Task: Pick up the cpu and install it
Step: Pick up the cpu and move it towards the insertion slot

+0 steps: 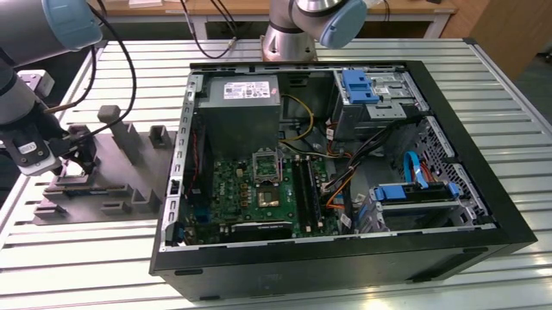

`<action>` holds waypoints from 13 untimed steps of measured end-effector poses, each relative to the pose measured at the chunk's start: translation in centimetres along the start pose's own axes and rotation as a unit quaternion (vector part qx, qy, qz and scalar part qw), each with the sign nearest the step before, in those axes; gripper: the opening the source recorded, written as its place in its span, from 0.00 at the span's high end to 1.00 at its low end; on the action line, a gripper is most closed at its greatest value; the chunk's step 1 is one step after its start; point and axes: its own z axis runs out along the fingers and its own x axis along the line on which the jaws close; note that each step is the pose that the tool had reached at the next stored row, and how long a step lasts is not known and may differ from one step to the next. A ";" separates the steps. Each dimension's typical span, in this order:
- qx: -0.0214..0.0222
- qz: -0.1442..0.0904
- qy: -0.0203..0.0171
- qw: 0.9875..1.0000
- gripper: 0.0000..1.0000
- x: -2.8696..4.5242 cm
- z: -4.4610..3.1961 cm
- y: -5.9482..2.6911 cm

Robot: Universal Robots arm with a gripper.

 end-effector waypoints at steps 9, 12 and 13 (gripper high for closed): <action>0.000 0.000 0.000 1.000 0.38 0.00 -0.10 0.01; 0.000 0.002 0.000 1.000 0.38 0.00 -0.10 0.02; 0.000 0.003 0.000 1.000 0.38 0.00 -0.10 0.01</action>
